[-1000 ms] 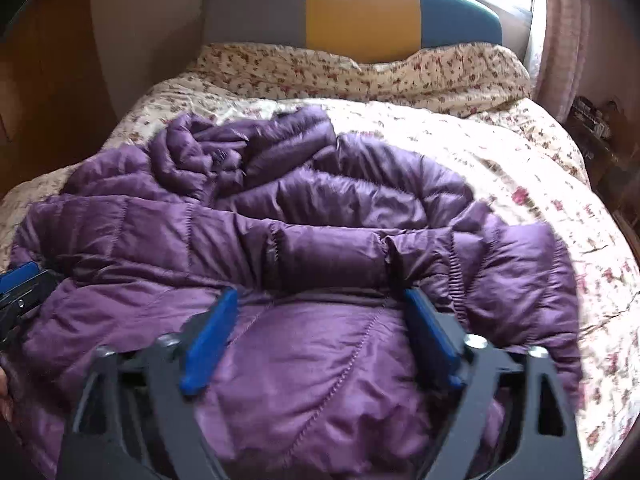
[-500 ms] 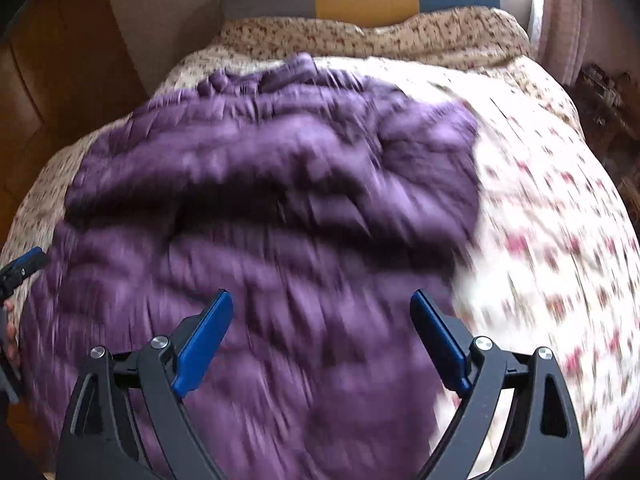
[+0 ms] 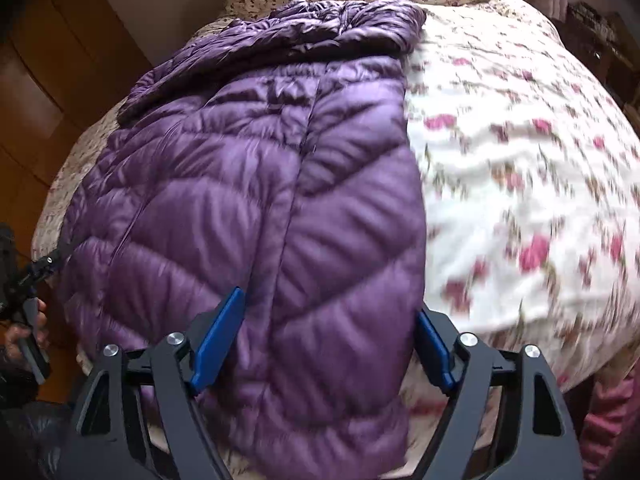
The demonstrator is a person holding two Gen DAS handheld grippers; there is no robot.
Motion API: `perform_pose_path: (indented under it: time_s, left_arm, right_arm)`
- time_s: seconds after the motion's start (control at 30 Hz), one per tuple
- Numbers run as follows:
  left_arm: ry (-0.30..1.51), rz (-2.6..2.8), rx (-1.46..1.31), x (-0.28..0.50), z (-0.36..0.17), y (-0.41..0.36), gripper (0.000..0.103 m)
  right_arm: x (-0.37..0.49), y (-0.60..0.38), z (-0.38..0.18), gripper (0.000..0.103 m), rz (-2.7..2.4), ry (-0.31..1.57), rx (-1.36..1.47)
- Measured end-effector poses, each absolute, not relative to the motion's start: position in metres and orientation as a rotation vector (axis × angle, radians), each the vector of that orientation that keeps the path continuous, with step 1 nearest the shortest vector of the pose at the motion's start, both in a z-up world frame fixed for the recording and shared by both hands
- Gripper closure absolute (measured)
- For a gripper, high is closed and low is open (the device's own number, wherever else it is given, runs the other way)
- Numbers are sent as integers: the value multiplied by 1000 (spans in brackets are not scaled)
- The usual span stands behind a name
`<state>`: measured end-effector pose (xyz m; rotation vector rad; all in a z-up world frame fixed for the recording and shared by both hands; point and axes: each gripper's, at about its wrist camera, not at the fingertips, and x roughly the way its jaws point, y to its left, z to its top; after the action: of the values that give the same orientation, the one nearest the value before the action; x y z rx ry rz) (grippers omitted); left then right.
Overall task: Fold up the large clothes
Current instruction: 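Grasp the jacket edge with the left tool and lift it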
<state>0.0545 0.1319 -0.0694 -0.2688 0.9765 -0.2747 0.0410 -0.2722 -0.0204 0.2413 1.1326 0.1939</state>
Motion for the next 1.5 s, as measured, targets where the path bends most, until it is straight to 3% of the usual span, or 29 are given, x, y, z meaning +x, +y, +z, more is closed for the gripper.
perform_pose_path:
  time_s: [0.1, 0.17, 0.27, 0.3, 0.57, 0.83, 1.2, 1.5]
  left_arm:
    - [965, -308, -250, 45, -68, 128, 47]
    - [965, -335, -237, 41, -65, 125, 68]
    - [950, -359, -222, 37, -56, 123, 87]
    - [943, -366, -223, 37, -52, 124, 89]
    - [835, -443, -241, 50, 3, 126, 94]
    - [738, -463, -241, 119, 43, 118, 94]
    - [700, -422, -225, 250, 68, 103, 94]
    - [779, -321, -267, 352, 36, 104, 94]
  right_arm:
    - [29, -268, -22, 48, 221, 1141, 222]
    - [30, -268, -18, 80, 275, 1148, 251]
    - [34, -256, -4, 91, 292, 1128, 206]
    - [36, -253, 0, 93, 298, 1119, 204]
    - [58, -251, 80, 94, 351, 927, 158]
    - [123, -254, 117, 94, 320, 793, 150]
    - [239, -287, 120, 94, 212, 744, 269]
    - [329, -303, 76, 92, 144, 836, 337]
